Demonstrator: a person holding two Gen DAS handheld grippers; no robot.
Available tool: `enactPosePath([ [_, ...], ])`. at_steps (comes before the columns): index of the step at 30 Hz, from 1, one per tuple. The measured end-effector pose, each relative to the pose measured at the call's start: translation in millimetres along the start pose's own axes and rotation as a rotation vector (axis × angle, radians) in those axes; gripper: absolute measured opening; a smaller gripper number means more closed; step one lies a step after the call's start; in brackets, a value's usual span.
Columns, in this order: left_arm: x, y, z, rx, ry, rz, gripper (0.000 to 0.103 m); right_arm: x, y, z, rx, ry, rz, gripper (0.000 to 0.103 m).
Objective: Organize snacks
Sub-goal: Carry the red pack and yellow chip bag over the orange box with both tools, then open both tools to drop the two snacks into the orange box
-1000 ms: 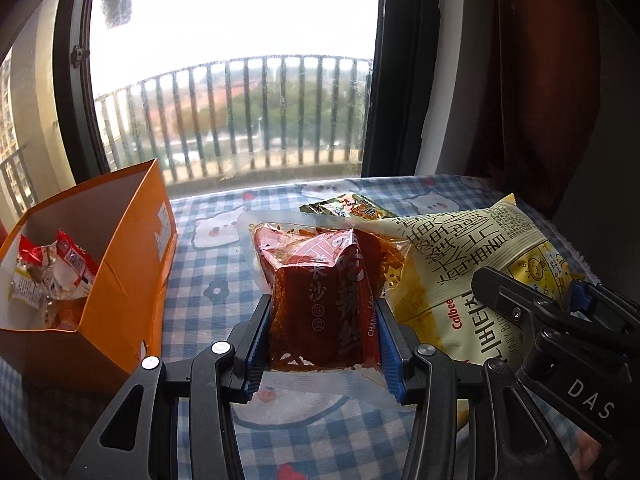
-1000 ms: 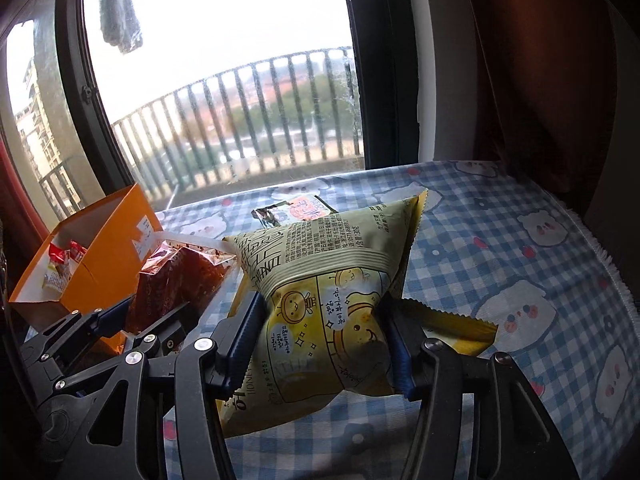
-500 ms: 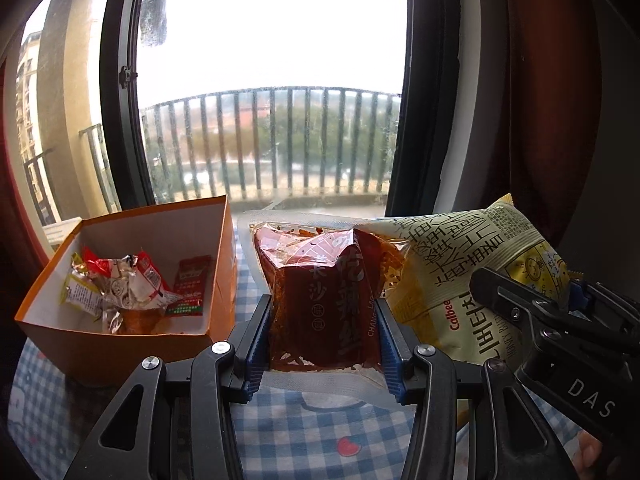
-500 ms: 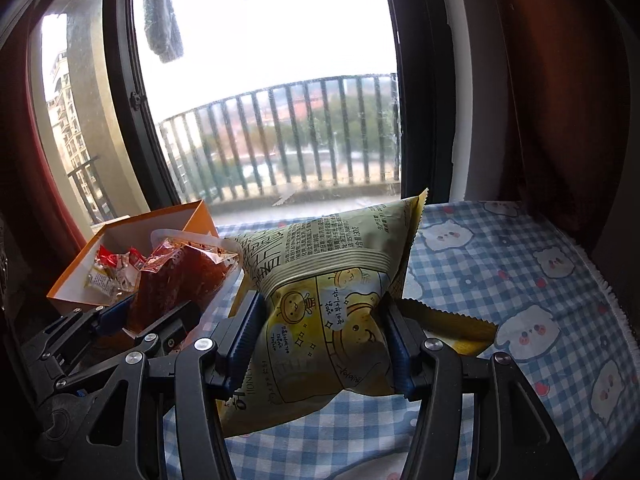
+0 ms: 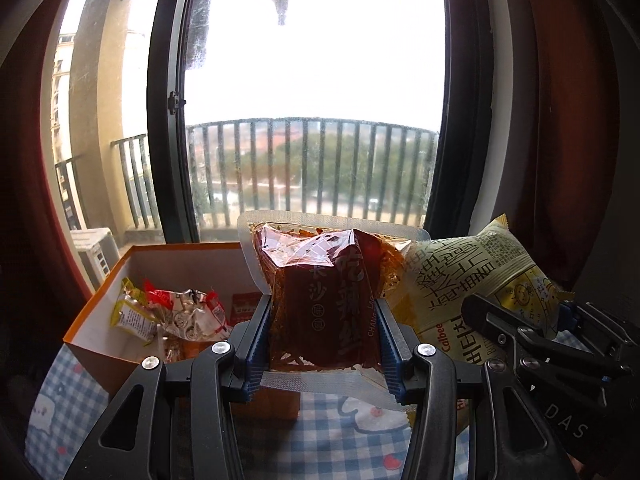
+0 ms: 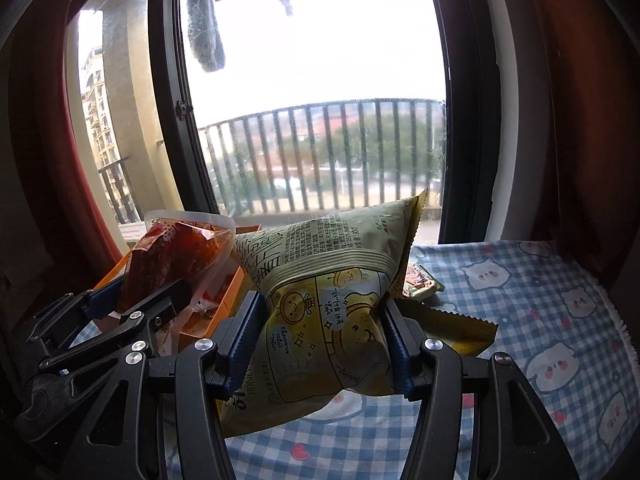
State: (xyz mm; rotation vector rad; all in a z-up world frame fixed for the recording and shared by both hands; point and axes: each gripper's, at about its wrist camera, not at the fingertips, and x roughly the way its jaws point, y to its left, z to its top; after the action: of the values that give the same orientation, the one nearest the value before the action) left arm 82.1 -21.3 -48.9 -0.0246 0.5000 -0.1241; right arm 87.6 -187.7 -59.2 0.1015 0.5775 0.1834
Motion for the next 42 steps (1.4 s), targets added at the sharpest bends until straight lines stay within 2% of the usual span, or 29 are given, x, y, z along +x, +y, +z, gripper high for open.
enactPosePath([
  [9, -2.9, 33.0, 14.3, -0.041, -0.039, 0.052, 0.049, 18.6, 28.7, 20.2, -0.030, -0.023, 0.054, 0.059],
  [19, 14.1, 72.3, 22.3, -0.062, -0.030, 0.125, 0.049, 53.5, 66.1, 41.2, -0.030, -0.014, 0.125, 0.059],
  [27, 40.5, 107.9, 26.3, -0.077, 0.013, 0.177, 0.049, 92.4, 99.3, 52.5, -0.012, 0.000, 0.177, 0.059],
  [32, 62.6, 130.6, 16.3, -0.076, 0.064, 0.216, 0.050, 122.2, 116.4, 50.2, 0.016, 0.035, 0.210, 0.059],
  [34, 75.1, 141.8, 11.4, -0.089, 0.097, 0.231, 0.053, 135.4, 123.9, 46.9, 0.010, 0.059, 0.212, 0.059],
  [37, 91.5, 157.7, 1.0, -0.117, 0.153, 0.254, 0.063, 157.3, 135.7, 40.3, -0.003, 0.105, 0.222, 0.059],
  [39, 97.5, 163.4, -4.2, -0.121, 0.173, 0.265, 0.076, 168.6, 140.9, 36.8, -0.012, 0.129, 0.231, 0.059],
  [42, 100.2, 167.8, -7.6, -0.128, 0.174, 0.269, 0.089, 178.0, 151.9, 32.9, -0.038, 0.133, 0.223, 0.059],
])
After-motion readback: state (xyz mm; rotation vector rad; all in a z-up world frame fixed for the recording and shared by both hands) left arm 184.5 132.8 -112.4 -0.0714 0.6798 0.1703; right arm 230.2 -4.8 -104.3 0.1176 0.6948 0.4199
